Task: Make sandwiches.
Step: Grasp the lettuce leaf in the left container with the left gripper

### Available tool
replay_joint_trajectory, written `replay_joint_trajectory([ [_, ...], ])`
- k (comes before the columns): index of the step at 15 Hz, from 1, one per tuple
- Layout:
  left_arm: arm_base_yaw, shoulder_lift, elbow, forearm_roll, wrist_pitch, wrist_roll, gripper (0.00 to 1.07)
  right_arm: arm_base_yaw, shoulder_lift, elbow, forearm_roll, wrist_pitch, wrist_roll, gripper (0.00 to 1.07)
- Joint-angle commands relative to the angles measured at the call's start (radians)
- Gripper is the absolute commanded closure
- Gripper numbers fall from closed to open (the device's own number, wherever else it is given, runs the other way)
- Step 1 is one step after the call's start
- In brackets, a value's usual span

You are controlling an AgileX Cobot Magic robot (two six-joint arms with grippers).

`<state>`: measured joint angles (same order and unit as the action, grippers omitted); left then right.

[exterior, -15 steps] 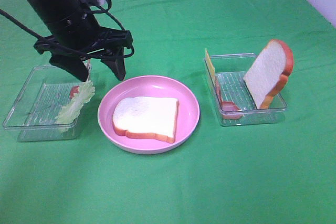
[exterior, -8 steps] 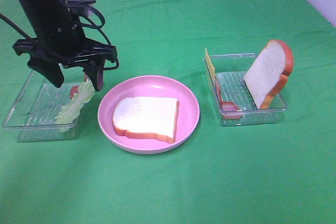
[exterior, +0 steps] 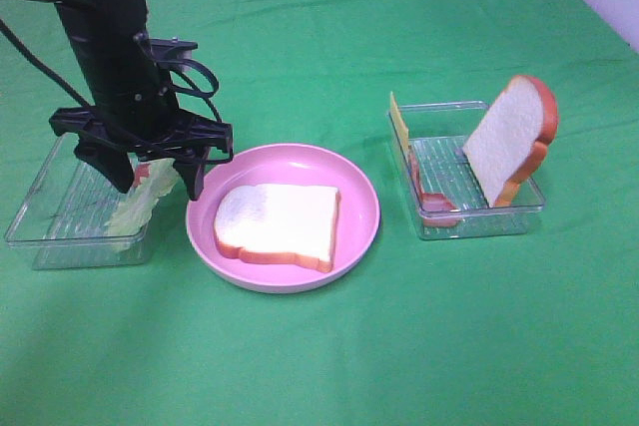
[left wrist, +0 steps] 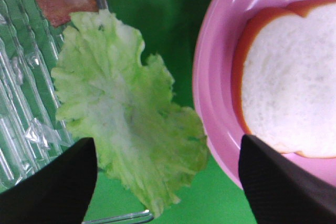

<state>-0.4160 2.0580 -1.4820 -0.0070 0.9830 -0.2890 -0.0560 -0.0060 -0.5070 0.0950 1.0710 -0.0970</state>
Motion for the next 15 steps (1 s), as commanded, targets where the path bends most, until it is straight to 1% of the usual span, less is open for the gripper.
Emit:
replay_joint_trajectory([
  [1, -0.006, 0.005, -0.004, 0.007, -0.011, -0.009, 0.38, -0.006, -0.011, 0.001, -0.004, -0.01, -0.01, 0.32],
  [4, -0.006, 0.005, -0.004, 0.019, -0.016, -0.02, 0.59, -0.006, -0.011, 0.001, -0.004, -0.01, -0.01, 0.32],
  [5, -0.006, 0.005, -0.004, 0.02, -0.015, -0.02, 0.61, -0.006, -0.011, 0.001, -0.004, -0.01, -0.01, 0.32],
  [6, -0.006, 0.005, -0.004, 0.022, -0.015, -0.02, 0.67, -0.006, -0.011, 0.001, -0.004, -0.01, -0.01, 0.32],
  [7, -0.006, 0.005, -0.004, 0.024, -0.015, -0.02, 0.78, -0.006, -0.011, 0.001, -0.004, -0.01, -0.01, 0.32],
  [8, -0.006, 0.005, -0.004, 0.028, -0.016, -0.02, 0.83, -0.006, -0.011, 0.001, -0.004, -0.01, -0.01, 0.32],
  [9, -0.006, 0.005, -0.004, 0.029, -0.017, -0.02, 0.85, -0.006, -0.011, 0.001, -0.004, -0.01, -0.01, 0.32],
  [13, -0.006, 0.005, -0.004, 0.035, -0.024, -0.02, 1.07, -0.006, -0.011, 0.001, -0.004, -0.01, -0.01, 0.32],
  [15, -0.006, -0.005, -0.004, 0.035, -0.024, -0.02, 1.07, -0.006, -0.011, 0.001, -0.004, -0.01, -0.01, 0.32],
])
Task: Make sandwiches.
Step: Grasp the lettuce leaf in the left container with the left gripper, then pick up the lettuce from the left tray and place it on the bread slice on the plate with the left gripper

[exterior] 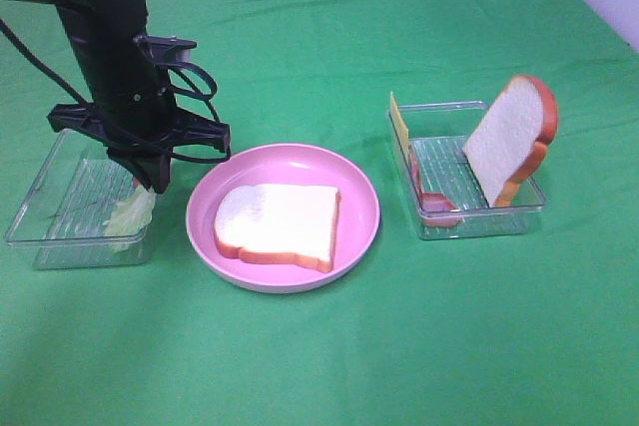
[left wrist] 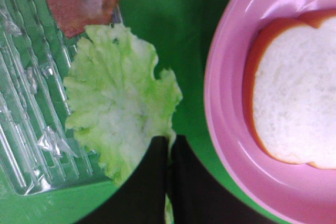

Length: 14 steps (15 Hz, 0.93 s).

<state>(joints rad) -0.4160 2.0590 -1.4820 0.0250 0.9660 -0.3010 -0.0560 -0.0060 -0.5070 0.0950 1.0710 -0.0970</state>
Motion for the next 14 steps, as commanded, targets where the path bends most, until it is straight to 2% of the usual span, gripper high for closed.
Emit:
replay_joint_trajectory([
  [1, -0.006, -0.006, -0.004, 0.003, -0.007, -0.008, 1.07, -0.006, -0.011, 0.001, -0.004, -0.01, -0.01, 0.32],
  [3, -0.006, -0.033, -0.004, 0.0, 0.006, -0.008, 1.07, -0.006, -0.011, 0.001, -0.004, -0.01, -0.01, 0.32],
  [7, -0.006, -0.153, -0.004, -0.075, 0.048, 0.003, 1.07, -0.006, -0.011, 0.001, -0.004, -0.01, -0.01, 0.32],
  [9, -0.006, -0.195, -0.004, -0.202, 0.035, 0.082, 1.07, -0.006, -0.011, 0.001, -0.004, -0.01, -0.01, 0.32],
  [10, -0.006, -0.208, -0.004, -0.331, 0.011, 0.177, 1.07, -0.006, -0.011, 0.001, -0.004, -0.01, -0.01, 0.32],
  [11, -0.006, -0.208, -0.004, -0.43, -0.01, 0.237, 1.07, -0.006, -0.011, 0.001, -0.004, -0.01, -0.01, 0.32],
  [12, -0.006, -0.204, -0.004, -0.477, -0.024, 0.271, 1.07, -0.006, -0.011, 0.001, -0.004, -0.01, -0.01, 0.32],
  [14, -0.007, -0.18, -0.003, -0.647, -0.069, 0.382, 1.07, -0.006, -0.011, 0.001, -0.004, -0.01, -0.01, 0.32],
])
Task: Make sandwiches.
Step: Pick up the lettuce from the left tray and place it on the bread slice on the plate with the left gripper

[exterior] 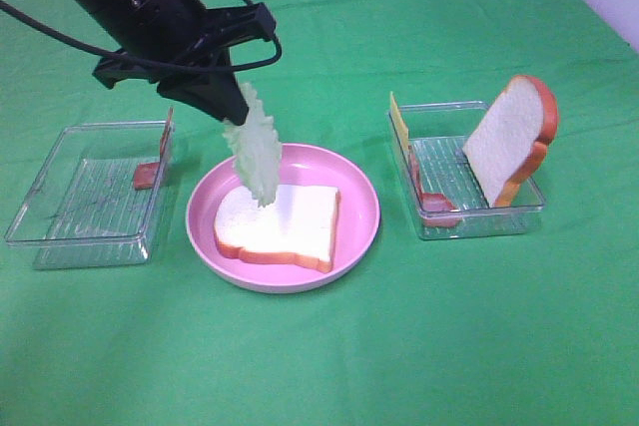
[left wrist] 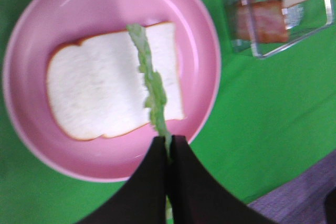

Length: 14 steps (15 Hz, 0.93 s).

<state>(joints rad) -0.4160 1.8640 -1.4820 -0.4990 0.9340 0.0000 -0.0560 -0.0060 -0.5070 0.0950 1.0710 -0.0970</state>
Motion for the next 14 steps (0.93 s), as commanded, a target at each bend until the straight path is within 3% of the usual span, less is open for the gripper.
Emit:
replay_joint_trajectory([
  [1, -0.014, 0.034, -0.003, -0.195, -0.056, 0.134, 1.07, -0.006, -0.011, 0.001, -0.004, -0.01, -0.01, 0.32],
  [2, -0.043, 0.077, -0.003, -0.289, -0.09, 0.21, 1.07, -0.006, -0.011, 0.001, -0.004, -0.01, -0.01, 0.32],
  [5, -0.082, 0.14, -0.003, -0.327, -0.121, 0.241, 1.07, -0.006, -0.011, 0.001, -0.004, -0.01, -0.01, 0.32],
  [8, -0.083, 0.193, -0.003, -0.264, -0.117, 0.236, 1.07, -0.006, -0.011, 0.001, -0.004, -0.01, -0.01, 0.32],
  [9, -0.082, 0.216, -0.003, -0.153, -0.122, 0.194, 1.07, -0.006, -0.011, 0.001, -0.004, -0.01, -0.01, 0.32],
  [14, -0.082, 0.223, -0.003, 0.054, -0.146, 0.039, 1.07, -0.006, -0.011, 0.001, -0.004, -0.01, -0.01, 0.32],
])
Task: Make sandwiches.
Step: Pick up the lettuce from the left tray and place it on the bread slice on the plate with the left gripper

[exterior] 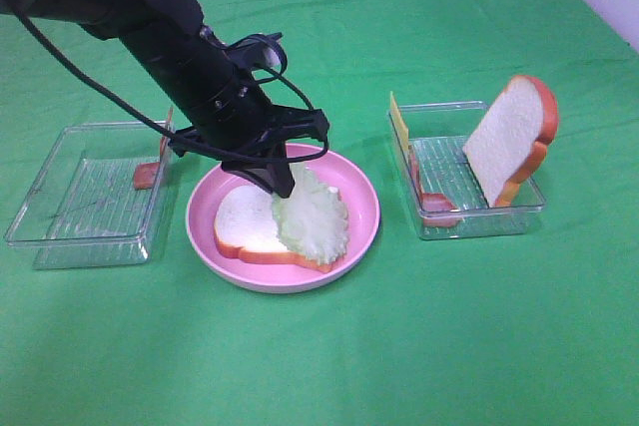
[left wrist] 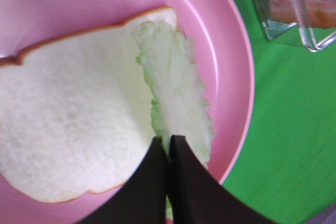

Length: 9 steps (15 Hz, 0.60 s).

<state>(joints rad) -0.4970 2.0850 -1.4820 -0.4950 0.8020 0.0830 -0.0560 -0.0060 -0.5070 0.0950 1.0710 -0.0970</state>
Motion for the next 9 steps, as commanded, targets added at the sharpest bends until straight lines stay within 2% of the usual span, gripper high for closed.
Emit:
replay_joint_trajectory([
  [1, -0.001, 0.003, -0.003, 0.059, -0.017, -0.052, 1.07, -0.006, -0.011, 0.001, -0.004, -0.01, -0.01, 0.32],
  [4, -0.001, 0.005, -0.003, 0.102, -0.03, -0.074, 1.07, -0.006, -0.011, 0.001, -0.004, -0.01, -0.01, 0.32],
  [6, -0.001, 0.005, -0.003, 0.147, -0.03, -0.14, 1.07, -0.006, -0.011, 0.001, -0.004, -0.01, -0.01, 0.32],
  [7, -0.001, 0.005, -0.003, 0.158, -0.031, -0.154, 1.07, -0.006, -0.011, 0.001, -0.004, -0.01, -0.01, 0.32],
  [9, -0.001, 0.005, -0.003, 0.169, -0.029, -0.18, 0.97, -0.006, -0.011, 0.001, -0.004, -0.01, -0.01, 0.32],
])
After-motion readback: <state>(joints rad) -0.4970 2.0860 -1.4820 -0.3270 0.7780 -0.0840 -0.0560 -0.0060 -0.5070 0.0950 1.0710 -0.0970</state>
